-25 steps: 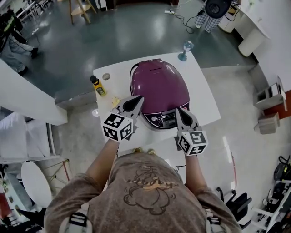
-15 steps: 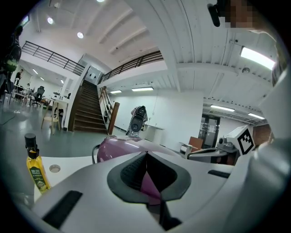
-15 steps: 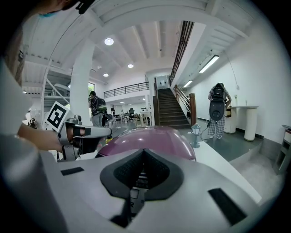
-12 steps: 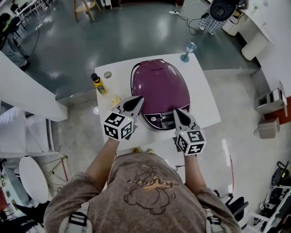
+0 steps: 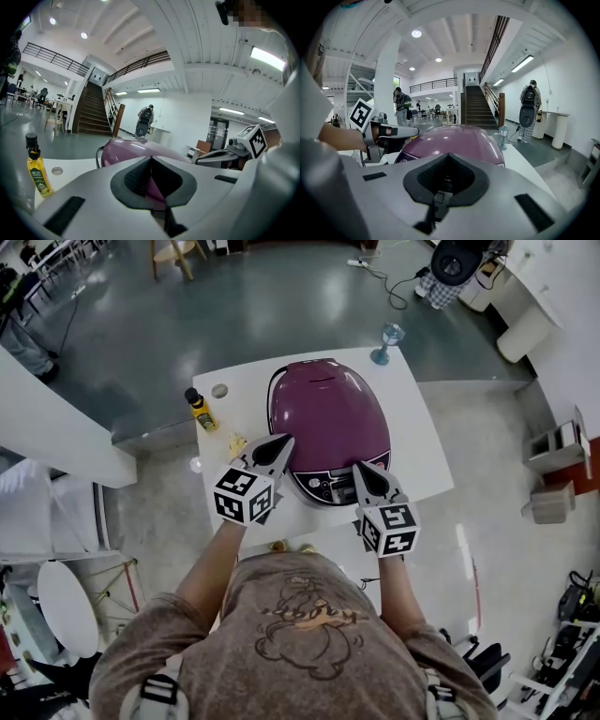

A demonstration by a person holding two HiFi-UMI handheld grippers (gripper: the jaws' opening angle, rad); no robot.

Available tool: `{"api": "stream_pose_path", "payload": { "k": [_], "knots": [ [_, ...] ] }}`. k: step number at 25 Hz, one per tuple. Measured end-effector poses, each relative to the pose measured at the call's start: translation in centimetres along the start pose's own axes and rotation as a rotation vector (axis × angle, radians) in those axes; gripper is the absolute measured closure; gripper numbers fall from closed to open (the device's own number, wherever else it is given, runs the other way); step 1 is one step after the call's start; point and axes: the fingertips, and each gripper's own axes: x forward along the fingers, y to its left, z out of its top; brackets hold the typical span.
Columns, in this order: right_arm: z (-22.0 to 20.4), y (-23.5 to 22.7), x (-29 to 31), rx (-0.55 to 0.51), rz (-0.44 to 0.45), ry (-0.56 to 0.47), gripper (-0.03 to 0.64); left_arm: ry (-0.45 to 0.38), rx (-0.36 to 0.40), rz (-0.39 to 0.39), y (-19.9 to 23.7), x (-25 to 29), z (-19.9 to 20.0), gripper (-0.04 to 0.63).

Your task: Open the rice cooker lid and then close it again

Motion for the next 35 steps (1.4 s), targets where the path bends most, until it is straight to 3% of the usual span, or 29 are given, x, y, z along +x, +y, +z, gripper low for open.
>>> {"api": "stream_pose_path", "payload": {
  "k": [27,35],
  "knots": [
    [-0.31,0.13,-0.05,-0.033,-0.018,0.019,0.616,-0.003,0.038,-0.015,-0.20,0.57,0.08,0.574],
    [0.07,0.06,-0.41,-0.012,-0.017,-0.022,0.612,0.013,0.055,-0.021,-0.47,0.53,0.35,0.574]
  ]
}}
